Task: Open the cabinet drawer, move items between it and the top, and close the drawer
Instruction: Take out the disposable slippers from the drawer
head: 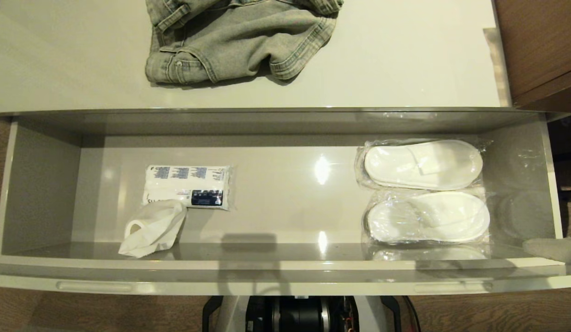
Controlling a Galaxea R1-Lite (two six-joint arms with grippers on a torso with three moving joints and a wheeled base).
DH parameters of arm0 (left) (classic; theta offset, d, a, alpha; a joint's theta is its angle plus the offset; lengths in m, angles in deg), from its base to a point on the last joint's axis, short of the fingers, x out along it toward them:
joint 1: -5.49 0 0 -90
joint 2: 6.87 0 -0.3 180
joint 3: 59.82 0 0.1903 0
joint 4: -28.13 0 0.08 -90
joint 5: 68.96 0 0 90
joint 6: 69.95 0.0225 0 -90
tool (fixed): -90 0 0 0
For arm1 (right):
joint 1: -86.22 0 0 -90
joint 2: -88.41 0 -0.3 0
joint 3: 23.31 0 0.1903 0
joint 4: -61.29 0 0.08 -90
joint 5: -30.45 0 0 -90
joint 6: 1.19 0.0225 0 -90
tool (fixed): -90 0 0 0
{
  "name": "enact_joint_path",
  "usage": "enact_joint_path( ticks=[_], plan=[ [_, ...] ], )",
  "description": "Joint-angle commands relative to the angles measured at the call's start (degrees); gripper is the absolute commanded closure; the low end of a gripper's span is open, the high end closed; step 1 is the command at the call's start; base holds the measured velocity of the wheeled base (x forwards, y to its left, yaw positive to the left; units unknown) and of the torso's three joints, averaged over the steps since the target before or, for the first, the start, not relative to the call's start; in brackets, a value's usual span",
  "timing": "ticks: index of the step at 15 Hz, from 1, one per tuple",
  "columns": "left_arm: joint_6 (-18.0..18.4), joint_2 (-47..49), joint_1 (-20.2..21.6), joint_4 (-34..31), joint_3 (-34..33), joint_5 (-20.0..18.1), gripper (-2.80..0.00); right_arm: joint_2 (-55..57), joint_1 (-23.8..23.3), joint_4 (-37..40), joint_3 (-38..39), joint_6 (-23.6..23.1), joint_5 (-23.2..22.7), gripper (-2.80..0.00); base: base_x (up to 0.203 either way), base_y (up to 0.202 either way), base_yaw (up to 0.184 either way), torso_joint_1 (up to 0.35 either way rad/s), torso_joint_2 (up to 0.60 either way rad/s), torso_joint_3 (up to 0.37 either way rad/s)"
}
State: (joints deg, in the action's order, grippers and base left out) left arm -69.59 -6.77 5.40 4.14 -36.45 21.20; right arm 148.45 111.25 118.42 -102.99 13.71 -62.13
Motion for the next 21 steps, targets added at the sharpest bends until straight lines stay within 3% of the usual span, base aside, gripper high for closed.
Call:
enact_joint_path(
  ticks=[1, 8, 11, 15, 19, 21],
  plan=[
    [0.00, -0.01, 0.01, 0.01, 0.00, 0.02, 0.00, 5.51, -2.70, -4.08, -0.02, 0.00, 0.52, 0.00, 0.000, 0.000, 0.000, 0.000, 0.00, 0.000],
    [0.00, -0.01, 0.01, 0.01, 0.00, 0.02, 0.00, 15.59, -9.81, -13.24, 0.85, 4.14, 3.54, 0.00, 0.000, 0.000, 0.000, 0.000, 0.00, 0.000],
    [0.00, -0.01, 0.01, 0.01, 0.00, 0.02, 0.00, 15.54, -9.91, -13.37, 1.11, 4.53, 3.54, 0.00, 0.000, 0.000, 0.000, 0.000, 0.00, 0.000],
    [0.00, -0.01, 0.01, 0.01, 0.00, 0.02, 0.00, 16.89, -10.00, -15.90, 1.29, 8.33, 6.75, 0.00, 0.000, 0.000, 0.000, 0.000, 0.00, 0.000],
    [0.00, -0.01, 0.01, 0.01, 0.00, 0.02, 0.00, 22.64, -9.96, -18.49, -1.06, 17.90, 14.22, 0.00, 0.000, 0.000, 0.000, 0.000, 0.00, 0.000],
    [0.00, -0.01, 0.01, 0.01, -0.08, 0.02, 0.00, 22.98, -9.95, -18.84, -0.49, 17.21, 14.60, 0.00, 0.000, 0.000, 0.000, 0.000, 0.00, 0.000]
  ],
)
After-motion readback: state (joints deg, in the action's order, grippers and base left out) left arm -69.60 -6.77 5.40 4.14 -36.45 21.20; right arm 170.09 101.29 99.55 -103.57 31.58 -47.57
